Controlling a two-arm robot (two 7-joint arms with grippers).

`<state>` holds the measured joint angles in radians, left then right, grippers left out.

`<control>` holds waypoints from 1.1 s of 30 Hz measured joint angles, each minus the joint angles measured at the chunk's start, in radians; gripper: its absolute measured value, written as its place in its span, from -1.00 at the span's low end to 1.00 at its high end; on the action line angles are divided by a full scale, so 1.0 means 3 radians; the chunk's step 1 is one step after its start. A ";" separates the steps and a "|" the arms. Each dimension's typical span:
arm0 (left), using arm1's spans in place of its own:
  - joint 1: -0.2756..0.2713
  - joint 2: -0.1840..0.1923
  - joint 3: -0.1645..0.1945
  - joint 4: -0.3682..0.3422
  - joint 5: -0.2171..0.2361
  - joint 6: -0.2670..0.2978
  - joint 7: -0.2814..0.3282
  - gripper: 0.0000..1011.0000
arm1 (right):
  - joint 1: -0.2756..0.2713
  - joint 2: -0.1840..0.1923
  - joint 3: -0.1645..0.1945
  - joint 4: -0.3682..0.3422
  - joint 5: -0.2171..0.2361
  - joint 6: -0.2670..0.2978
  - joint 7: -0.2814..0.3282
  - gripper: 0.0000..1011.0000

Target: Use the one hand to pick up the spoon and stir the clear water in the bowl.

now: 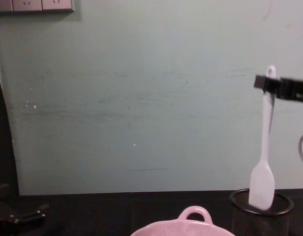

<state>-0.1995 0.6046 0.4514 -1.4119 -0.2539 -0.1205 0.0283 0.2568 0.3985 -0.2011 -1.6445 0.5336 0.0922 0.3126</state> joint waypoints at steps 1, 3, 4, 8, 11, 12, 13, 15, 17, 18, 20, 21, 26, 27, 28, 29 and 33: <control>0.0000 0.0000 0.0000 0.0000 0.0000 0.0000 0.0000 1.00 | -0.0009 -0.0017 0.0008 0.0032 0.0028 -0.0018 0.0004 -0.77; 0.0000 0.0000 0.0000 0.0000 0.0000 0.0000 0.0000 1.00 | -0.0029 -0.0056 0.0033 0.0108 0.0103 -0.0056 0.0008 -0.77; 0.0000 0.0000 0.0000 0.0000 0.0000 0.0000 0.0000 1.00 | -0.0036 -0.0066 0.0039 0.0134 0.0128 -0.0065 0.0010 -0.77; 0.0000 0.0000 0.0000 0.0000 0.0000 0.0000 0.0000 1.00 | -0.0077 -0.0112 0.0071 0.0253 0.0280 -0.0099 0.0032 -0.77; 0.0000 0.0000 0.0000 0.0000 0.0000 0.0000 0.0000 1.00 | -0.0087 -0.0123 0.0077 0.0306 0.0349 -0.0101 0.0044 -0.77; 0.0000 0.0000 0.0000 0.0000 0.0000 0.0000 0.0000 1.00 | -0.0086 -0.0123 0.0078 0.0354 0.0397 -0.0100 0.0066 -0.77; 0.0000 0.0000 0.0000 0.0000 0.0000 0.0000 0.0000 1.00 | -0.0084 -0.0123 0.0078 0.0377 0.0416 -0.0098 0.0077 -0.77; 0.0000 0.0000 0.0000 0.0000 0.0000 0.0000 0.0000 1.00 | -0.0053 -0.0110 0.0071 0.0472 0.0495 -0.0078 0.0140 -0.77; 0.0000 0.0000 0.0000 0.0000 0.0000 0.0000 0.0000 1.00 | -0.0020 -0.0092 0.0061 0.0546 0.0547 -0.0058 0.0196 -0.77; 0.0000 0.0000 0.0000 0.0000 0.0000 0.0000 0.0000 1.00 | 0.0012 -0.0077 0.0049 0.0610 0.0592 -0.0041 0.0250 -0.77; 0.0000 0.0000 0.0000 0.0000 0.0000 0.0000 0.0000 1.00 | 0.0044 -0.0062 0.0038 0.0669 0.0631 -0.0025 0.0293 -0.77; 0.0000 0.0000 0.0000 0.0000 0.0000 0.0000 0.0000 1.00 | 0.0059 -0.0056 0.0030 0.0693 0.0649 -0.0014 0.0310 -0.77; 0.0000 0.0000 0.0000 0.0000 0.0000 0.0000 0.0000 1.00 | 0.0150 -0.0020 -0.0024 0.0865 0.0759 0.0056 0.0414 -0.77; 0.0000 0.0000 0.0000 0.0000 0.0000 0.0000 0.0000 1.00 | 0.0157 -0.0019 -0.0028 0.0883 0.0772 0.0058 0.0424 -0.77; 0.0000 0.0000 0.0000 0.0000 0.0000 0.0000 0.0000 1.00 | 0.0173 -0.0018 -0.0039 0.0926 0.0807 0.0063 0.0451 -0.77; 0.0000 0.0000 0.0000 0.0000 0.0000 0.0000 0.0000 1.00 | 0.0181 -0.0017 -0.0044 0.0945 0.0826 0.0066 0.0465 -0.77; 0.0000 0.0000 0.0000 0.0000 0.0000 0.0000 0.0000 1.00 | 0.0242 -0.0010 -0.0089 0.1072 0.0919 0.0088 0.0559 -0.77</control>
<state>-0.1995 0.6047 0.4514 -1.4120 -0.2539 -0.1205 0.0283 0.3295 0.3954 -0.2277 -1.3230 0.8093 0.1186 0.4803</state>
